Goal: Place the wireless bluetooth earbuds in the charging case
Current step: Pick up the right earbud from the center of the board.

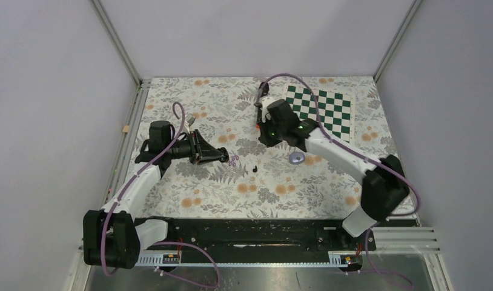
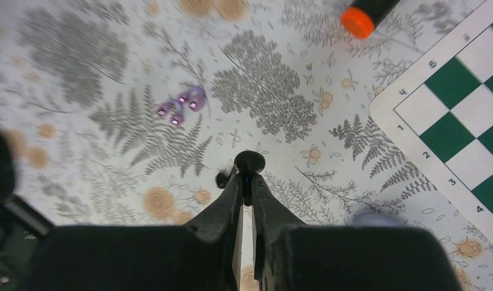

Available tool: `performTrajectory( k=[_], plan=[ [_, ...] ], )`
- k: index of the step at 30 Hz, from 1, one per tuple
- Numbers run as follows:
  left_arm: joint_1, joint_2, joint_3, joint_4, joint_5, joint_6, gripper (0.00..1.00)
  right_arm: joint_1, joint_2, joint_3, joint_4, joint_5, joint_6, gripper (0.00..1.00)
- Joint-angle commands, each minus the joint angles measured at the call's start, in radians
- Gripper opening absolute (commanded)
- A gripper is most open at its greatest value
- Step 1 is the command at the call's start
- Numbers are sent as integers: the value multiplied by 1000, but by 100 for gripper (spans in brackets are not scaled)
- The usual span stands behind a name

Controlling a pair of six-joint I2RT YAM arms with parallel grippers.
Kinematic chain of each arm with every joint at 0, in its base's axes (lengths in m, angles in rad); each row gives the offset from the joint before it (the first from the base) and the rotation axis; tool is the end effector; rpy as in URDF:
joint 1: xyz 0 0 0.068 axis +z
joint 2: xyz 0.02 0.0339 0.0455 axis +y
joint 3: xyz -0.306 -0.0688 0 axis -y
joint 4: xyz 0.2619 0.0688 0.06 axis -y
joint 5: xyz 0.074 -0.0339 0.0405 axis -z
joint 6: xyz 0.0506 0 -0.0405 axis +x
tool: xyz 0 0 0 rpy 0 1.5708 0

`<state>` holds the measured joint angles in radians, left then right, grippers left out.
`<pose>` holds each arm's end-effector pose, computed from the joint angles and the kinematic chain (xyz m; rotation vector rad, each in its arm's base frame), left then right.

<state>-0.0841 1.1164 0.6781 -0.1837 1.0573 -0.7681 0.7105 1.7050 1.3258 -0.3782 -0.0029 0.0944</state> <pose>0.2241 -0.0631 0.2740 -0.1150 2.2710 -1.6207 0.3160 0.2721 0.2899 -0.7181 2.2520 0.4019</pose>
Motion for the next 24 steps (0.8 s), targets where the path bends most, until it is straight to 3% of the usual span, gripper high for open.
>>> performTrajectory(
  k=[1,10,16,24],
  plan=[
    [-41,27,-5,171,92,-81,0,-36,-235,-167,211,-210,66,0],
    [-117,84,-20,495,130,-305,0,-68,-480,-340,407,-413,210,0],
    [-130,86,5,515,135,-313,0,-104,-502,-391,559,-536,363,0],
    [-150,116,32,516,153,-346,0,-106,-499,-401,623,-584,395,0]
  ],
)
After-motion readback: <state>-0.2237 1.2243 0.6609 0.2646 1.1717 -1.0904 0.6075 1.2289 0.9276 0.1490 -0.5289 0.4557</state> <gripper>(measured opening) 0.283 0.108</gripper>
